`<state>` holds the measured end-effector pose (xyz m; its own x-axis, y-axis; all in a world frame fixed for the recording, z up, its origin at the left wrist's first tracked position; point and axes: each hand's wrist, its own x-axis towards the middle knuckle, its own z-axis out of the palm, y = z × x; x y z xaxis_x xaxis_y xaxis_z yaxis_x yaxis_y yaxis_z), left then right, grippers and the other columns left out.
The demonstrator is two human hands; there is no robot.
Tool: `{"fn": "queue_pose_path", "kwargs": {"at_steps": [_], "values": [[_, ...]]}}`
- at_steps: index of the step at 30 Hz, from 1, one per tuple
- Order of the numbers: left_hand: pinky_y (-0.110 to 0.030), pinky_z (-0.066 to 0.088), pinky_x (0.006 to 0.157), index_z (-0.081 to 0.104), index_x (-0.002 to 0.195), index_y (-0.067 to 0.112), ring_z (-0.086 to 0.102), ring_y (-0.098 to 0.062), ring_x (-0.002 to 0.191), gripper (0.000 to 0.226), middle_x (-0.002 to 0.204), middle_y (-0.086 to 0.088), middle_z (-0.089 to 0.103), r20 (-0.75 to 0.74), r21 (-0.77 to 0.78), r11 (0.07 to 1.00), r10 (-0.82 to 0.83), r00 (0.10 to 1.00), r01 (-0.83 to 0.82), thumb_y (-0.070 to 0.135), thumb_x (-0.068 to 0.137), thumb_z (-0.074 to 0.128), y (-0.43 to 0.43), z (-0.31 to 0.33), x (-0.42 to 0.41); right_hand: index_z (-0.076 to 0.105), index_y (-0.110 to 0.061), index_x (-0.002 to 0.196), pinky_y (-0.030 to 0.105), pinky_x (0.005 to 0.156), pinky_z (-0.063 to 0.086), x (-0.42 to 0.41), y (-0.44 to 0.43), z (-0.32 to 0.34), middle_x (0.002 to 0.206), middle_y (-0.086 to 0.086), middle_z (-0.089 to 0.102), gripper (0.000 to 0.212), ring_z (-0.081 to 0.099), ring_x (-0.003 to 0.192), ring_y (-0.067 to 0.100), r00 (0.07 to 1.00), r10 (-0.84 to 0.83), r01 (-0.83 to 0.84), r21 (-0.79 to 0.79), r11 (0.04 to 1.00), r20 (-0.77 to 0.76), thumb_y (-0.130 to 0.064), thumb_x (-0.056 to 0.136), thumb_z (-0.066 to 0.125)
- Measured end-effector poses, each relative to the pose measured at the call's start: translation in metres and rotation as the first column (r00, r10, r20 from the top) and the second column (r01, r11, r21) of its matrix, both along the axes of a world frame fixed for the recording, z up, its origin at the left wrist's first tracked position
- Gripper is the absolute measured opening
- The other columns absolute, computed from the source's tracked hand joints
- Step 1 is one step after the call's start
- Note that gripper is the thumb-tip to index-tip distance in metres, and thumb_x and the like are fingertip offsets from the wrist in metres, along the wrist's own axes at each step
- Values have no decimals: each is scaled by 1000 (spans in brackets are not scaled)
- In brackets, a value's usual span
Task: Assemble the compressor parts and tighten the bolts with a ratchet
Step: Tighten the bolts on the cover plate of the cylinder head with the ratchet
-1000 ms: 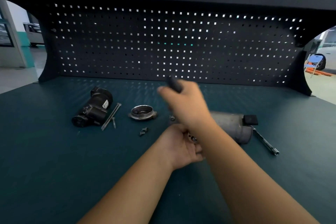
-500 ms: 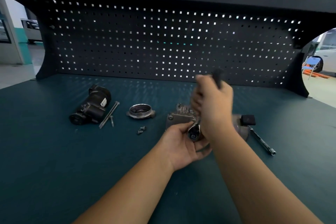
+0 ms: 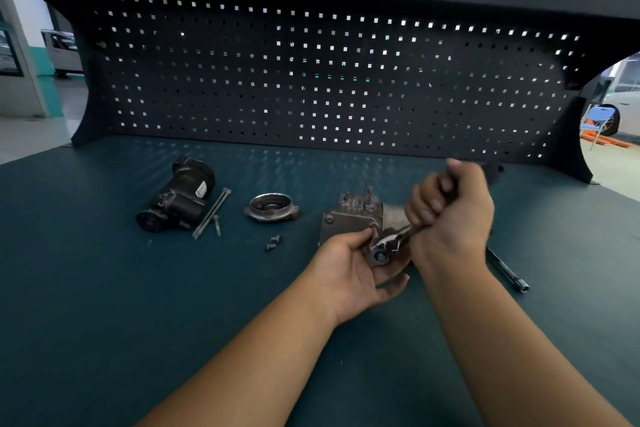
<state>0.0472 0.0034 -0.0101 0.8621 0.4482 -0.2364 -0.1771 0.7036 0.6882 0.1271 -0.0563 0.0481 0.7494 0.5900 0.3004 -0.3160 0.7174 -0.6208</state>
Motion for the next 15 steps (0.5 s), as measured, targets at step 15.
{"fn": "queue_pose_path", "kwargs": {"at_steps": [15], "values": [[-29,54,58,64,59,12,67,-21,66,48,77,-8,66,38,33,999,40,998,-42,28,96,37,1,0,-1,31,-18,52,17,34,19,-54,49,11,41,-10,30,39,24,34,6,333,286,413,-412,812,899,-16,77,61]]}}
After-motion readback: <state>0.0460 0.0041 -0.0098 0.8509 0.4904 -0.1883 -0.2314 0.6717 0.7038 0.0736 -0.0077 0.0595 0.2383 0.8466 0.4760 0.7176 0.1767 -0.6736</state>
